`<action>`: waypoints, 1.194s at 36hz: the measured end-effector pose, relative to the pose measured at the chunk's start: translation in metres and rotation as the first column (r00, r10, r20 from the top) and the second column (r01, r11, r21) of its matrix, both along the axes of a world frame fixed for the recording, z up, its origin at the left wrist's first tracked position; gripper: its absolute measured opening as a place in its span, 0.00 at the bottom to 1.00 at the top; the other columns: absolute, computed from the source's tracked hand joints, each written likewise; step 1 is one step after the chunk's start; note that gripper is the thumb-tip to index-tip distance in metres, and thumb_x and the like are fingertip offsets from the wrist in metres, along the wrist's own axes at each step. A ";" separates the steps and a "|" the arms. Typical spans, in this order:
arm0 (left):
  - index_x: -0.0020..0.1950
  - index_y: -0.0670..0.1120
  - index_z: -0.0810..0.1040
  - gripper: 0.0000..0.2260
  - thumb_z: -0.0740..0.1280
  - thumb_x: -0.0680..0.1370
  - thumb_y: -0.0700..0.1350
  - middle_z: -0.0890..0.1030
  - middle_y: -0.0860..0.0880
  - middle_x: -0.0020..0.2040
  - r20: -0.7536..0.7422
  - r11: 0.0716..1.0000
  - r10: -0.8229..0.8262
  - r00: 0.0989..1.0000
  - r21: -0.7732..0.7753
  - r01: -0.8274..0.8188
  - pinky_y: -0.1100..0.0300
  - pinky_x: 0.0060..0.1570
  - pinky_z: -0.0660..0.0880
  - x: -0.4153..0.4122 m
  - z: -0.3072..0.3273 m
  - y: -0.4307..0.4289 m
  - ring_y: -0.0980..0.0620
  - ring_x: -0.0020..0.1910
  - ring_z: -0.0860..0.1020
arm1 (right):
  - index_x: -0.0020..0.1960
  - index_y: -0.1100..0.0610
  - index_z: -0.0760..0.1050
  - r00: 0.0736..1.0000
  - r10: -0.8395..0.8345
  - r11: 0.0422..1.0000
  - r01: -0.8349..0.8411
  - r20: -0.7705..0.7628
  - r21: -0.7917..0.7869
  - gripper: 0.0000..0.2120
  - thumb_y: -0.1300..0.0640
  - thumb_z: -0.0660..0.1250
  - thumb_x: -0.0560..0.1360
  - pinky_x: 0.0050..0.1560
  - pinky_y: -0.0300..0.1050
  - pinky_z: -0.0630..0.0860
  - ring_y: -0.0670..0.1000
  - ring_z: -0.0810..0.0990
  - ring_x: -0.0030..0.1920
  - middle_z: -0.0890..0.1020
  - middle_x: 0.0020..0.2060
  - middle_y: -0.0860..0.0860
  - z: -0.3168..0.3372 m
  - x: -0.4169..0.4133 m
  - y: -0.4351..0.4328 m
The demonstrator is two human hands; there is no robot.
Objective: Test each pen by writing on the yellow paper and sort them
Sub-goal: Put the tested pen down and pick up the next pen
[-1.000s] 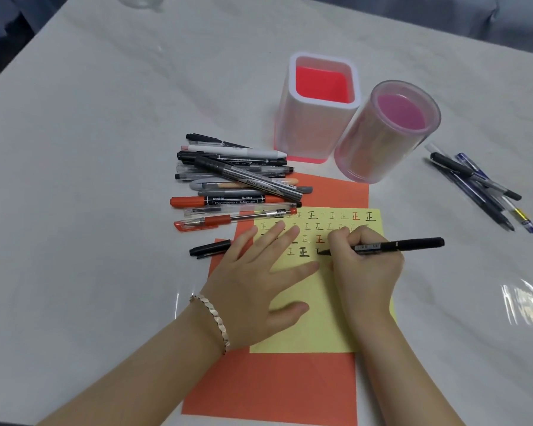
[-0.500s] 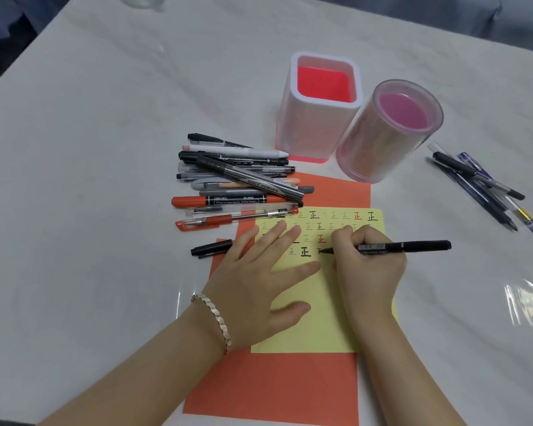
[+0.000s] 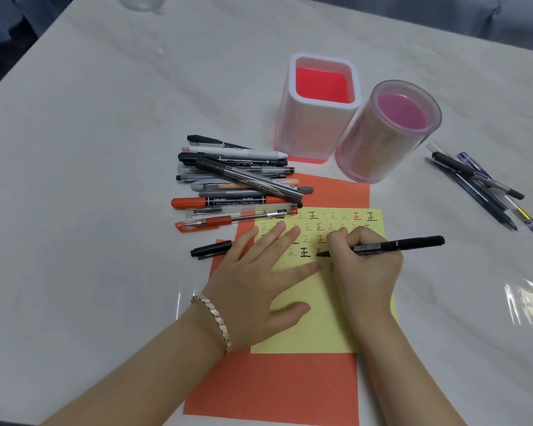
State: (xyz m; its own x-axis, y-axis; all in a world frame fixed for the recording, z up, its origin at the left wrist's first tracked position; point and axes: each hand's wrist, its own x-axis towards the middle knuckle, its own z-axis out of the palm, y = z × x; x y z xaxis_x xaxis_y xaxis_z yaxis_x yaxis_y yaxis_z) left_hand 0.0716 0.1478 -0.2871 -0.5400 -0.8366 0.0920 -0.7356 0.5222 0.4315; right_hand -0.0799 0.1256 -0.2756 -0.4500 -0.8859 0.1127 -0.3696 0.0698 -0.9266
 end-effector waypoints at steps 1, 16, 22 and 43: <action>0.64 0.58 0.74 0.21 0.58 0.72 0.61 0.66 0.45 0.71 0.002 1.000 0.001 1.000 -0.003 -0.001 0.47 0.67 0.54 0.000 0.000 0.000 0.49 0.72 0.61 | 0.23 0.60 0.60 1.000 0.007 1.000 -0.007 -0.008 0.001 0.15 0.59 0.62 0.64 0.28 0.30 0.61 0.44 0.62 0.23 0.64 0.19 0.49 0.000 0.000 0.000; 0.63 0.59 0.74 0.21 0.58 0.72 0.61 0.66 0.46 0.71 0.033 1.000 -0.028 0.999 -0.009 0.028 0.48 0.68 0.53 0.001 -0.002 -0.001 0.50 0.72 0.59 | 0.24 0.58 0.60 0.987 -0.112 0.993 0.115 0.112 -0.021 0.18 0.63 0.64 0.68 0.26 0.31 0.60 0.43 0.62 0.23 0.64 0.18 0.47 0.004 -0.004 0.001; 0.62 0.50 0.75 0.17 0.58 0.76 0.53 0.72 0.44 0.67 -0.071 0.988 0.006 0.997 -0.152 -0.017 0.48 0.66 0.60 0.005 0.003 0.000 0.48 0.67 0.68 | 0.26 0.60 0.67 0.980 -0.102 0.995 0.100 0.171 0.021 0.18 0.61 0.66 0.73 0.27 0.30 0.63 0.42 0.66 0.23 0.69 0.19 0.48 0.012 -0.011 0.008; 0.43 0.57 0.71 0.14 0.67 0.74 0.37 0.76 0.59 0.43 -0.370 0.883 0.457 0.809 0.300 -0.362 0.78 0.43 0.66 0.020 0.051 0.013 0.69 0.45 0.73 | 0.39 0.60 0.79 0.863 0.051 0.971 -0.160 0.502 0.177 0.24 0.42 0.54 0.73 0.43 0.48 0.78 0.58 0.83 0.36 0.84 0.33 0.59 0.052 -0.038 0.046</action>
State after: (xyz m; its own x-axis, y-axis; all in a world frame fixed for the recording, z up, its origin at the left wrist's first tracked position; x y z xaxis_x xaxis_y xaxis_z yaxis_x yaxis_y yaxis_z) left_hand 0.0913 0.1606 -0.2356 -0.0914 -0.9954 0.0296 -0.5833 0.0776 0.8086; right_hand -0.1182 0.1720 -0.2231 -0.3004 -0.9094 -0.2875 0.1130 0.2654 -0.9575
